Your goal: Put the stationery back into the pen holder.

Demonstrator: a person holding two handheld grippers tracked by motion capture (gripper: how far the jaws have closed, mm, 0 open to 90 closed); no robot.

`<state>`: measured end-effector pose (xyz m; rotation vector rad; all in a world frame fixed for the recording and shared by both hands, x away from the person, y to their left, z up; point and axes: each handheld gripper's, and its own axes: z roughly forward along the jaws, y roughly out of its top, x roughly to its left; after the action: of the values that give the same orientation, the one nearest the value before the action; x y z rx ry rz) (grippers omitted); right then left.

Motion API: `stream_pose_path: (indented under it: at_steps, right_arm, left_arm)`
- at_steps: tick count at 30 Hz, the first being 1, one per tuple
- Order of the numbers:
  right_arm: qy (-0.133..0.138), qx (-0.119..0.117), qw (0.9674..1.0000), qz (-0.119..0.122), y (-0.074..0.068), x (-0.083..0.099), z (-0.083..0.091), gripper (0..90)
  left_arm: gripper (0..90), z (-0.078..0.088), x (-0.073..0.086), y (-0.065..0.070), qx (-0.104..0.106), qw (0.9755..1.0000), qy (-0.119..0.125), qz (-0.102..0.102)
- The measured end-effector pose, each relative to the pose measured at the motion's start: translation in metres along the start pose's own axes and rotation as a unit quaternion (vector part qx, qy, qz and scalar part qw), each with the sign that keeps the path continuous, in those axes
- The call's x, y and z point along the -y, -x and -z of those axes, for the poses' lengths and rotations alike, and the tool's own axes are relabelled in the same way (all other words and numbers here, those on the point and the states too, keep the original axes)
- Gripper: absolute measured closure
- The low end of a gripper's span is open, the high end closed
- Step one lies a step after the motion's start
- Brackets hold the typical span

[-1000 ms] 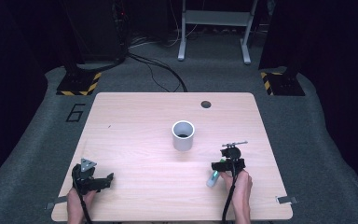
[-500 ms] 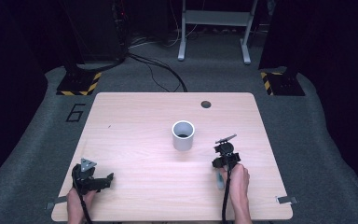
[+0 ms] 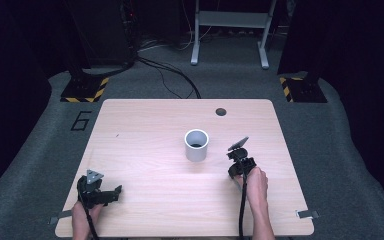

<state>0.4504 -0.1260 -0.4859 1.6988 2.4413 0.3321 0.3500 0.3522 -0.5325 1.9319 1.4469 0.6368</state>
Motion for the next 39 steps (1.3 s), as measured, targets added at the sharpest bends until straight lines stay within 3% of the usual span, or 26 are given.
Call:
stream_pose_path:
  at_steps: [6, 7, 11, 16, 24, 27, 31, 37, 39]
  right_arm:
    - [0.018, -0.019, 0.9997, 0.003, 0.007, 0.007, 0.002, 67.1]
    - [0.022, -0.027, 0.9994, -0.005, 0.008, 0.009, 0.003, 67.1]
    - [0.049, -0.036, 0.9979, -0.022, 0.013, 0.014, 0.013, 67.1]
    - [0.102, -0.040, 0.9938, -0.017, 0.019, 0.022, 0.030, 67.1]
    - [0.180, -0.059, 0.9818, -0.008, 0.021, 0.030, 0.052, 67.1]
    - [0.192, -0.064, 0.9792, -0.011, 0.022, 0.032, 0.054, 67.0]
    - [0.224, -0.068, 0.9722, -0.007, 0.024, 0.033, 0.057, 67.0]
    - [0.255, -0.067, 0.9647, 0.000, 0.026, 0.034, 0.058, 67.0]
    - [0.258, -0.065, 0.9639, 0.000, 0.026, 0.034, 0.058, 67.0]
  left_arm:
    - [1.2, 0.000, 0.000, 0.000, 0.001, 1.0000, 0.000, 0.002]
    - [1.2, 0.000, 0.000, 0.000, 0.001, 1.0000, 0.000, 0.001]
    - [1.3, 0.000, 0.000, 0.000, 0.001, 1.0000, 0.000, 0.001]
    - [1.3, 0.000, 0.000, 0.000, 0.001, 1.0000, -0.001, 0.001]
    - [1.3, 0.000, 0.000, 0.000, 0.002, 1.0000, -0.002, 0.001]
    - [1.3, 0.000, 0.000, 0.000, 0.001, 1.0000, -0.001, 0.001]
    - [1.3, 0.000, 0.000, 0.000, 0.002, 1.0000, -0.002, 0.001]
    - [1.3, 0.000, 0.000, 0.000, 0.001, 1.0000, 0.000, 0.001]
    - [1.3, 0.000, 0.000, 0.000, 0.001, 1.0000, -0.001, 0.001]
